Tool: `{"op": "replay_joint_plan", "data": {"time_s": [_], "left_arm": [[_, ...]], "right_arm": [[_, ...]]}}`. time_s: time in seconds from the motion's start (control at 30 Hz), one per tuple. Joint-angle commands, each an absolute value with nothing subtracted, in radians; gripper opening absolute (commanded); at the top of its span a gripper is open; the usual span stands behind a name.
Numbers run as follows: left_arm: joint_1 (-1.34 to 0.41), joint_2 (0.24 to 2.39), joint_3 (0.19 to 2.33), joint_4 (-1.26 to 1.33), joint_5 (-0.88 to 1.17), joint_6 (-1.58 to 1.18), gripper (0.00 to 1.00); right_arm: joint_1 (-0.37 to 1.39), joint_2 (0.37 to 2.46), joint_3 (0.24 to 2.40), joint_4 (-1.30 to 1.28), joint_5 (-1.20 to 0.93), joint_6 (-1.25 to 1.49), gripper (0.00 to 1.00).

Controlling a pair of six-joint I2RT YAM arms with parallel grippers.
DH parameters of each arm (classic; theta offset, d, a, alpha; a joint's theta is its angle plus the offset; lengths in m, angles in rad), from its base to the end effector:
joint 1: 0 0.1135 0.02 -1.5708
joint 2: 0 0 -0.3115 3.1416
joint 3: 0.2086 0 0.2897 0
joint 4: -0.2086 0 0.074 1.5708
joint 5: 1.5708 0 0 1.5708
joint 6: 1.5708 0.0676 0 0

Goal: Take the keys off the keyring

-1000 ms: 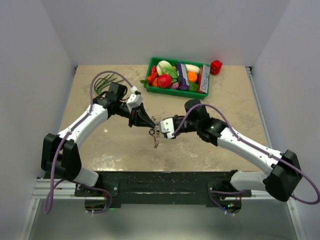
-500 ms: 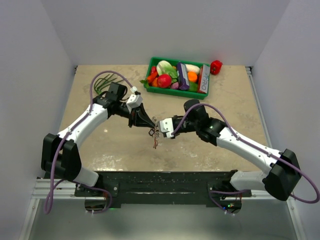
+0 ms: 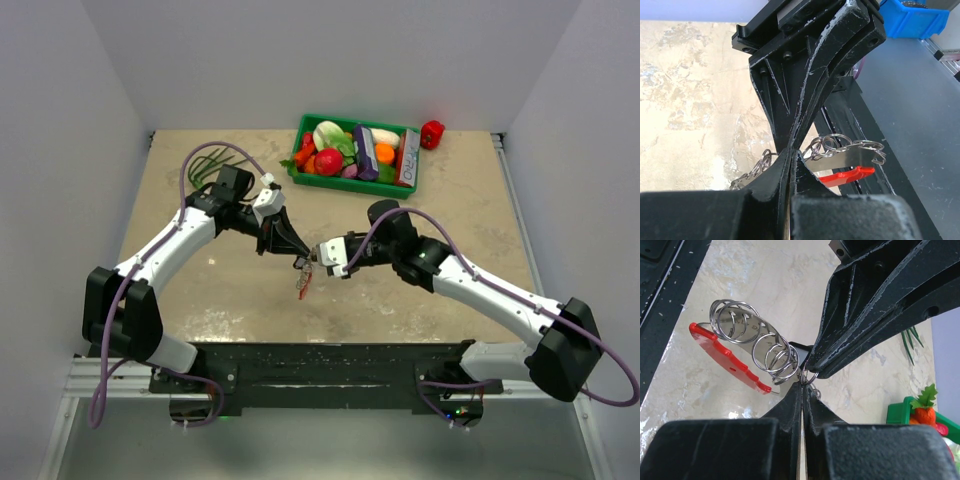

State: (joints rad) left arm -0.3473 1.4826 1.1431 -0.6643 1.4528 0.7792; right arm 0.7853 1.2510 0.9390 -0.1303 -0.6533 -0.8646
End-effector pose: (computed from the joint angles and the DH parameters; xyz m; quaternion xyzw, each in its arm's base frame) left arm 0.2816 -0.1733 0.3168 0.5403 0.5077 -0.5781 0.3409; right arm 0.2012 0.2593 0.3247 -0.7043 0.4171 0.2508 0.5169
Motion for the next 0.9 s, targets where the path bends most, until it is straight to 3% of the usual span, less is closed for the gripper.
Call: {"op": "replay_joint_plan", "data": {"time_s": [0.0, 0.87], "left_arm": [[-0.348, 1.443, 1.190, -0.664, 1.707, 0.808, 0.00], [-0.319, 1.414, 1.192, -0.652, 1.701, 0.782, 0.00]], "right_arm": [[0.792, 1.243, 0.917, -0.078, -0.652, -0.876, 0.00], [0.779, 1.220, 0.960, -0.092, -0.468, -0.896, 0.00]]}}
